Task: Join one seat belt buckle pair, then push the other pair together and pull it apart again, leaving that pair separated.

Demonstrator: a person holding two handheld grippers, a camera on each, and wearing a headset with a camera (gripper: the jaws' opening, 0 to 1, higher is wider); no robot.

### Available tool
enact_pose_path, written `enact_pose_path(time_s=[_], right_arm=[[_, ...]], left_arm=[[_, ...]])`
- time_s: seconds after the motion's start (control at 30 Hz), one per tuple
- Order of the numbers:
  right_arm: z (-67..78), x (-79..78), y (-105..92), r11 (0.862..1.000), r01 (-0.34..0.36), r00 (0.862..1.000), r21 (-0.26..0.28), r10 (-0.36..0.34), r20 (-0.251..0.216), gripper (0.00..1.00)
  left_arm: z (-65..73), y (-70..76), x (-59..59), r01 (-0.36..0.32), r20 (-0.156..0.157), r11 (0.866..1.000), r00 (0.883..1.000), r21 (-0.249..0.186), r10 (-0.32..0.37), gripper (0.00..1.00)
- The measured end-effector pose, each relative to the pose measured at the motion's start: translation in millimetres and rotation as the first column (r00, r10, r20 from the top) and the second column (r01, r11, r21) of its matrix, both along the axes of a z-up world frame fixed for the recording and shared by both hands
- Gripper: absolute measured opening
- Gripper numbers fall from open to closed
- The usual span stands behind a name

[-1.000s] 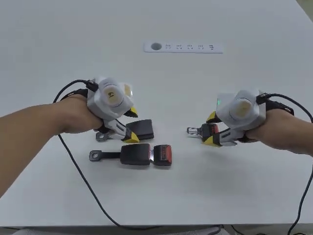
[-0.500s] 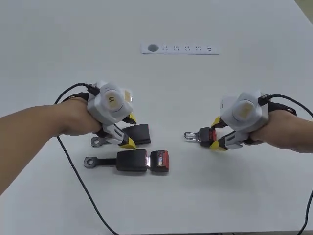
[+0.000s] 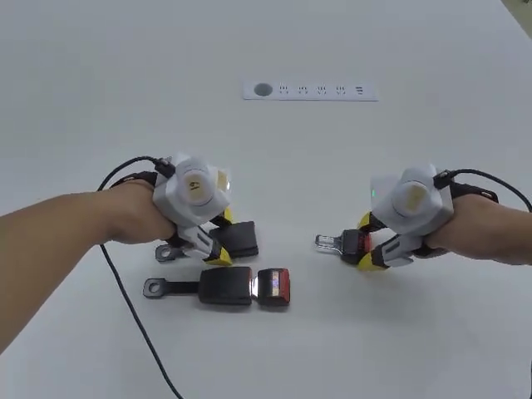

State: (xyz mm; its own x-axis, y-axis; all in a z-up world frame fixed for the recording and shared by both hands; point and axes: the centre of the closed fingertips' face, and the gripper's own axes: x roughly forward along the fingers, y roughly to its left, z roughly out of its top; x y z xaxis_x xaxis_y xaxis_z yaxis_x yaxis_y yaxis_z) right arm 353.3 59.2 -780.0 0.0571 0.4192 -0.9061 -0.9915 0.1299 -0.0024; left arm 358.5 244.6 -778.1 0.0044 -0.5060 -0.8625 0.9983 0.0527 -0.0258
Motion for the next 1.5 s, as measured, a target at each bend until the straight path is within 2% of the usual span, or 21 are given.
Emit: enact_pose_path(time_s=[0.1,0.23,0.43,0.63,0.87,1.23,1.5], right_arm=[[0.3,-1.9,1.4,0.999,-0.043,0.999,-0.016,0.043,0.003,0.32],[0.5,-1.3,1.6,0.997,-0.067,0.998,-0.026,0.067,0.003,0.32],[0.7,-0.7,2.0,0.998,-0.066,0.998,-0.021,0.066,-0.002,0.32],[0.3,0.7,5.0,0.998,-0.053,0.999,-0.017,0.054,0.001,0.32],[2.2,2.5,26.4,1.0,-0.028,0.999,0.015,0.027,0.031,0.32],[2.2,3.5,69.4,0.996,-0.039,0.999,0.081,0.037,0.027,0.32],[3.1,3.0,91.8,0.995,-0.084,0.995,0.062,0.08,0.059,0.32]], left_arm=[[-1.0,1.4,1.4,0.027,-0.001,1.0,1.0,0.009,-0.027,0.36],[-0.5,1.3,0.3,0.053,0.005,0.998,0.999,0.026,-0.054,0.35],[0.3,-0.9,-2.9,0.082,0.008,0.996,0.997,0.043,-0.082,0.35],[1.5,-1.7,-3.5,0.082,0.012,0.996,0.996,0.045,-0.083,0.34],[1.7,-2.8,-3.7,0.086,0.008,0.996,0.996,0.023,-0.086,0.34],[3.3,-4.2,-2.8,0.085,0.011,0.995,0.996,0.047,-0.086,0.34],[1.8,-3.2,-0.1,0.069,0.012,0.997,0.997,0.047,-0.07,0.34]])
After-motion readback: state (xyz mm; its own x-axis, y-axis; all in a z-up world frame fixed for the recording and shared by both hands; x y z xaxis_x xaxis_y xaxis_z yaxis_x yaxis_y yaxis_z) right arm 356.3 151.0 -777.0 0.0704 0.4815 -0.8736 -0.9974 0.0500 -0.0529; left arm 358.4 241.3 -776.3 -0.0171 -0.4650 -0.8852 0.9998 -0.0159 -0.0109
